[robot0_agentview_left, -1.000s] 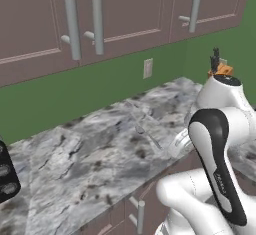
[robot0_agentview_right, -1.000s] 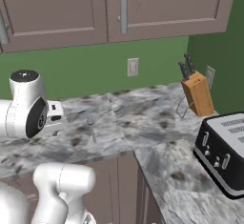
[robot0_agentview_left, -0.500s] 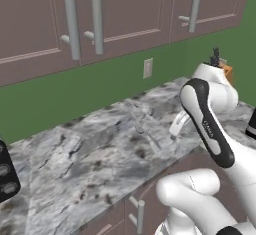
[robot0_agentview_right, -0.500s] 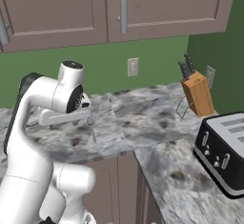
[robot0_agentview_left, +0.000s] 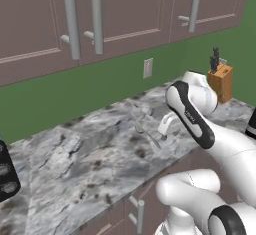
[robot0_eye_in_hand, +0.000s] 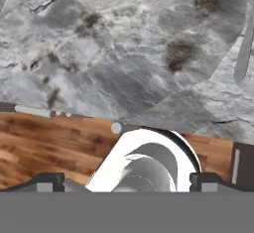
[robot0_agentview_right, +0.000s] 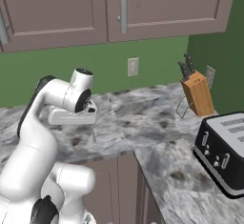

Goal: Take the fork and place it on the left side of the plate. Then take the spoon and place it on the right side of the plate. Make sure they're directly next to the plate.

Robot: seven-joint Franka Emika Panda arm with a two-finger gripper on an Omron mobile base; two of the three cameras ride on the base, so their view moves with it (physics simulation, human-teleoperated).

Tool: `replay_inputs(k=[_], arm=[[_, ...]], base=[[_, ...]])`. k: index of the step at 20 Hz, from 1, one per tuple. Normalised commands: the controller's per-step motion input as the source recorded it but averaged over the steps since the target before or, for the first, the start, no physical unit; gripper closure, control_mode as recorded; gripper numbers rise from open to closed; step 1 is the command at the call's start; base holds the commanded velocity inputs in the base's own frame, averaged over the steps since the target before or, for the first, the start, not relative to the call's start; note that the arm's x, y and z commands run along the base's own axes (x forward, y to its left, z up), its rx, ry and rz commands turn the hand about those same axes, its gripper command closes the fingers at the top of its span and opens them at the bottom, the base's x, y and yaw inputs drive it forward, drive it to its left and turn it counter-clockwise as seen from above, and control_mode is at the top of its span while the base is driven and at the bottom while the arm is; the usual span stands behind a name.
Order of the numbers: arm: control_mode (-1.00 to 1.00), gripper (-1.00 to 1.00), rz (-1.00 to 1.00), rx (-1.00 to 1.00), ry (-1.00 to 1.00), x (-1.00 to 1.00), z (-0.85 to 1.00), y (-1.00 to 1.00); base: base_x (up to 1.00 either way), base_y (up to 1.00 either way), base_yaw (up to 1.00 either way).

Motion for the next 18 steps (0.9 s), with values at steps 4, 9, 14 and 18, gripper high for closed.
replay_inputs(k=[4, 9, 14, 18], arm=[[-1.00, -1.00, -0.11, 0.00, 0.00, 0.52, -0.45, 0.15], [-1.00, -1.00, -0.05, -0.06, -0.06, 0.50, -0.51, 0.03], [-1.00, -1.00, -0.05, -0.14, -0.13, 0.41, -0.42, 0.00], [-1.00, -1.00, -0.05, -0.12, -0.08, 0.55, -0.31, 0.00]], base=[[0.00, 0.00, 0.00], [0.00, 0.00, 0.00], [0.00, 0.00, 0.00], [0.00, 0.00, 0.00]])
